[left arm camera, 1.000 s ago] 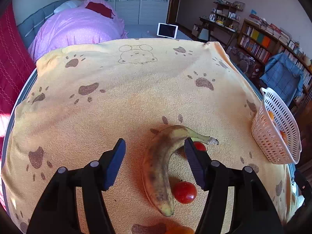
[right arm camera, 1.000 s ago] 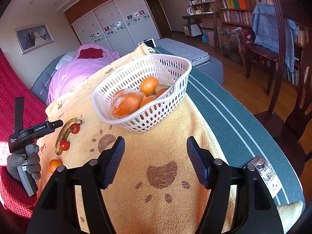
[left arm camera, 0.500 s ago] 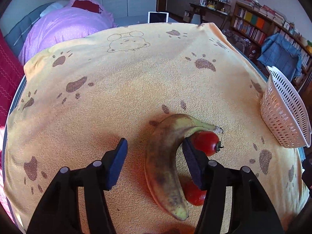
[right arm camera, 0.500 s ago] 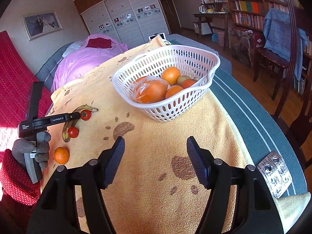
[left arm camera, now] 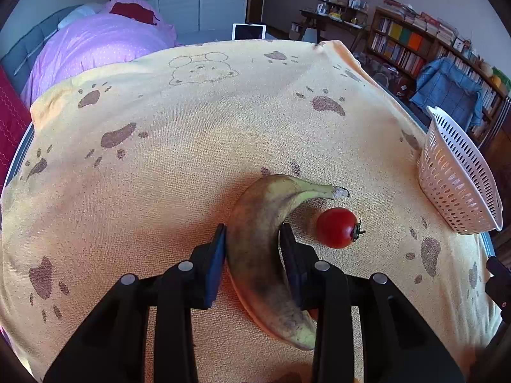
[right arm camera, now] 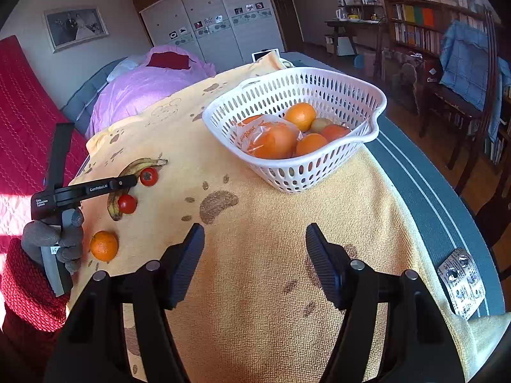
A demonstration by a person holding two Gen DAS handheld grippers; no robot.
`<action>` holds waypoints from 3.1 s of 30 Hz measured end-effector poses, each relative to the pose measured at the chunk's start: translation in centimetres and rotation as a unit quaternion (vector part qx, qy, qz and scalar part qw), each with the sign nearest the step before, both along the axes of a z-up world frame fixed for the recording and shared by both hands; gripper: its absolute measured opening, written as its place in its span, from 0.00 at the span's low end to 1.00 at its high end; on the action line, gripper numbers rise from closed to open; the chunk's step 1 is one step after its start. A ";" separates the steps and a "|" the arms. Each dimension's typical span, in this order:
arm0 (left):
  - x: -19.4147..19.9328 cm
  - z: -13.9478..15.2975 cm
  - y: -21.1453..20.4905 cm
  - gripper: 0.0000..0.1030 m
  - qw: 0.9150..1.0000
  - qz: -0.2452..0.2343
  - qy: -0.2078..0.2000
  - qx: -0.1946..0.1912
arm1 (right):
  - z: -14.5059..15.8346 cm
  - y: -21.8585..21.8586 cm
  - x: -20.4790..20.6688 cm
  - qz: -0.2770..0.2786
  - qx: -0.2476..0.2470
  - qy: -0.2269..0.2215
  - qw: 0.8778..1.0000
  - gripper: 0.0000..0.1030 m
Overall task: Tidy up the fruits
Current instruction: 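Close the left tool on the banana and lift it, then grasp the red cherry tomato with the right tool while the left tool holds the banana, then carry the tomato into the basket and open the right tool while the left tool carries the banana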
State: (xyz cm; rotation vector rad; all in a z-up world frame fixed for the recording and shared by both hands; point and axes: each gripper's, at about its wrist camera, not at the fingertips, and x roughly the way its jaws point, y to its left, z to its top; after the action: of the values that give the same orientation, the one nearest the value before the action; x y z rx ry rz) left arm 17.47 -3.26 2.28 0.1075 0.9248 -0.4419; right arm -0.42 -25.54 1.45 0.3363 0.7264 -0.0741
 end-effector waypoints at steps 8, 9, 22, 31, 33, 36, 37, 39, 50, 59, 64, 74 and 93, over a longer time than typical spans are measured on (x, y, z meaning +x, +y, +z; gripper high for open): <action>-0.1 1.0 1.9 0.32 0.999 0.034 -0.020 -0.032 | 0.3 1.5 0.7 0.017 -0.011 -0.001 1.000 0.66; 0.0 1.3 2.3 0.32 0.998 0.039 -0.023 -0.039 | 0.3 1.7 0.8 0.020 -0.012 -0.001 1.000 0.66; -1.2 4.9 5.1 0.32 0.990 0.069 -0.067 -0.099 | 0.7 8.2 5.4 0.133 -0.012 0.012 0.991 0.66; -1.9 6.4 6.3 0.32 0.984 0.097 -0.090 -0.122 | 0.2 12.1 10.0 0.196 0.009 0.039 0.980 0.66; -2.0 6.6 6.5 0.32 0.983 0.098 -0.093 -0.126 | -0.1 12.9 10.9 0.207 0.015 0.048 0.977 0.66; -2.2 6.8 6.7 0.32 0.982 0.099 -0.096 -0.130 | -0.5 14.0 12.1 0.218 0.014 0.059 0.974 0.65; -2.2 6.9 6.8 0.32 0.981 0.100 -0.097 -0.132 | -0.6 14.3 12.5 0.220 0.013 0.062 0.973 0.64; -2.2 7.0 6.9 0.32 0.981 0.103 -0.097 -0.135 | -0.6 14.7 13.0 0.222 0.011 0.066 0.973 0.60; -2.0 6.7 7.4 0.32 0.980 0.112 -0.091 -0.139 | -2.1 15.9 15.5 0.216 -0.022 0.100 0.971 0.39; -1.8 6.2 7.2 0.32 0.980 0.113 -0.086 -0.137 | -1.8 15.1 15.3 0.212 -0.014 0.093 0.973 0.28; -1.9 6.2 7.1 0.32 0.980 0.114 -0.086 -0.139 | -1.1 14.7 14.6 0.208 -0.005 0.083 0.975 0.28; -2.1 6.5 7.2 0.32 0.980 0.111 -0.088 -0.141 | -1.6 15.0 14.3 0.205 -0.009 0.089 0.975 0.29; -2.3 6.6 7.2 0.32 0.979 0.109 -0.089 -0.148 | 0.4 13.1 12.5 0.177 -0.022 0.055 0.982 0.27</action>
State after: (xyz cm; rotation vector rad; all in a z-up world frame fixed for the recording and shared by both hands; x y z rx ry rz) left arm 15.14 3.97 8.88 -0.2214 0.6768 -0.3561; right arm 12.08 -12.47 1.86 0.1581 0.8834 0.2305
